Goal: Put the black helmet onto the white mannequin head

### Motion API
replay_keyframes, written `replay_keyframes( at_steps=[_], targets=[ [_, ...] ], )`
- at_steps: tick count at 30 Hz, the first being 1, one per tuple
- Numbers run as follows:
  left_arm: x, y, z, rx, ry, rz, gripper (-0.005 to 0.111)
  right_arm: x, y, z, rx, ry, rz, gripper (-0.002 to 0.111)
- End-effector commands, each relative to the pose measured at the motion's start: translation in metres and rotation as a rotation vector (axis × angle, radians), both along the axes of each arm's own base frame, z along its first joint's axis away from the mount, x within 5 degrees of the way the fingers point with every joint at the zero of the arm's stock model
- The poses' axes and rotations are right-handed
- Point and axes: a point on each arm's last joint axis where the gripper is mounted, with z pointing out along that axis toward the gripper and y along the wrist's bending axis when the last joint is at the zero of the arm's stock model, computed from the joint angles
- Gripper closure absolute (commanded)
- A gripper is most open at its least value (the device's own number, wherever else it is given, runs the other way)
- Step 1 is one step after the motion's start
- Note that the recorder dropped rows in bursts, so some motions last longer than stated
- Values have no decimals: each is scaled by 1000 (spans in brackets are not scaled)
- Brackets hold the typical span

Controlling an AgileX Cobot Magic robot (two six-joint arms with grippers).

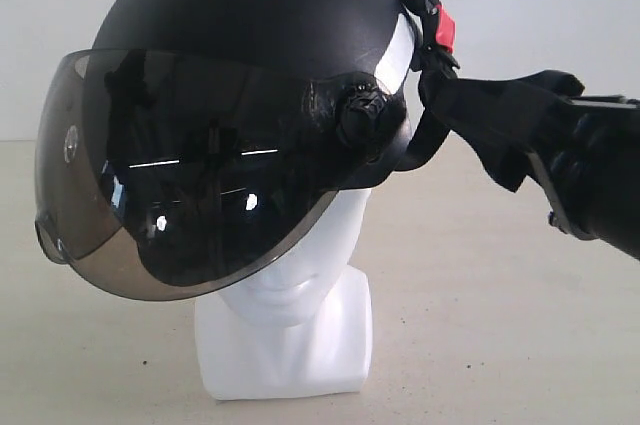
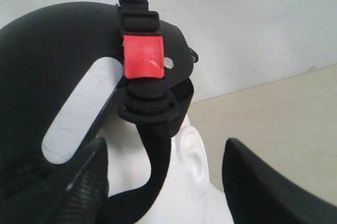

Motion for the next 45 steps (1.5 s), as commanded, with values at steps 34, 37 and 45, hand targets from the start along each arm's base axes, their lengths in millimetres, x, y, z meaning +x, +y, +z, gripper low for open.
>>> replay_keyframes(
  at_steps=[34,37,45],
  targets=[
    [-65,16,-79,-98,24,156,102,21,10,11,-77,82,15,48],
    [-65,16,-79,-98,26,158,102,21,10,11,-77,82,15,48],
    [-65,16,-79,-98,26,158,102,34,26,5,-115,119,21,48]
  ],
)
